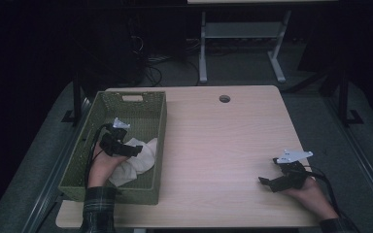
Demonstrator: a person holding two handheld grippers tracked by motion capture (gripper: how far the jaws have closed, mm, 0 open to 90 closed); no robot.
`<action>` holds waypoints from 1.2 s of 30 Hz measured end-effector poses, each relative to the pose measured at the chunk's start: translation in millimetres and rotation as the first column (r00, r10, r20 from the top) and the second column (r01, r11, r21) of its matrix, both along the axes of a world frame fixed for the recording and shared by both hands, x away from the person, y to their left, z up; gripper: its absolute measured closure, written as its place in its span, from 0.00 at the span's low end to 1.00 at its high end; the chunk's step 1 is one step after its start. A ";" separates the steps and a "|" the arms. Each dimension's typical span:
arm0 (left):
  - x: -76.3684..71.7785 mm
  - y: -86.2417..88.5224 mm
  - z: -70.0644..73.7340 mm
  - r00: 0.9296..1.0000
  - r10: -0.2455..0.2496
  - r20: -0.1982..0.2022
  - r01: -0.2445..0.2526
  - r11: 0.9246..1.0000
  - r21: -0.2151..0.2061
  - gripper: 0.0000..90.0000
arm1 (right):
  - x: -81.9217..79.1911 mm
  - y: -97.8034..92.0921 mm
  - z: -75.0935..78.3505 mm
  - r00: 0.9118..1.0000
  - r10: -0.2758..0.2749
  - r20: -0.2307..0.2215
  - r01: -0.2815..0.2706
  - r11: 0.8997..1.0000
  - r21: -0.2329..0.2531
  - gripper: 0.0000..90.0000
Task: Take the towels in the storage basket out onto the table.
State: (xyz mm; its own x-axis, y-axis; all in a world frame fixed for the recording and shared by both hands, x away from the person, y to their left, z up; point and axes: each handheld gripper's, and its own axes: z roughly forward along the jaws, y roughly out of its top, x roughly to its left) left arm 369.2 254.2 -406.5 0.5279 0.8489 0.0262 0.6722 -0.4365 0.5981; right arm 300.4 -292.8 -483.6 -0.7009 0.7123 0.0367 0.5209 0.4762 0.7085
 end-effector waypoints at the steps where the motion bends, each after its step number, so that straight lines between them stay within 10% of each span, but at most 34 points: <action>1: 0.0 0.0 0.0 1.000 0.000 0.000 0.000 1.000 0.000 0.16 | 0.0 0.0 0.0 1.000 0.000 0.000 0.000 1.000 0.000 0.03; 16: 6.9 -7.6 -26.1 0.975 0.004 -0.222 0.017 0.996 0.092 0.14 | 0.0 0.0 0.0 1.000 0.000 0.000 0.000 1.000 0.000 0.03; 29: 6.4 -14.6 -32.6 0.966 0.003 -0.257 0.042 0.984 0.172 0.15 | -0.1 0.0 0.0 1.000 0.000 0.000 0.000 1.000 0.000 0.03; 36: 4.8 -10.3 -25.0 0.959 0.048 -0.280 -0.004 0.988 0.155 0.52 | -0.1 0.0 0.0 1.000 0.000 0.000 0.000 1.000 0.000 0.03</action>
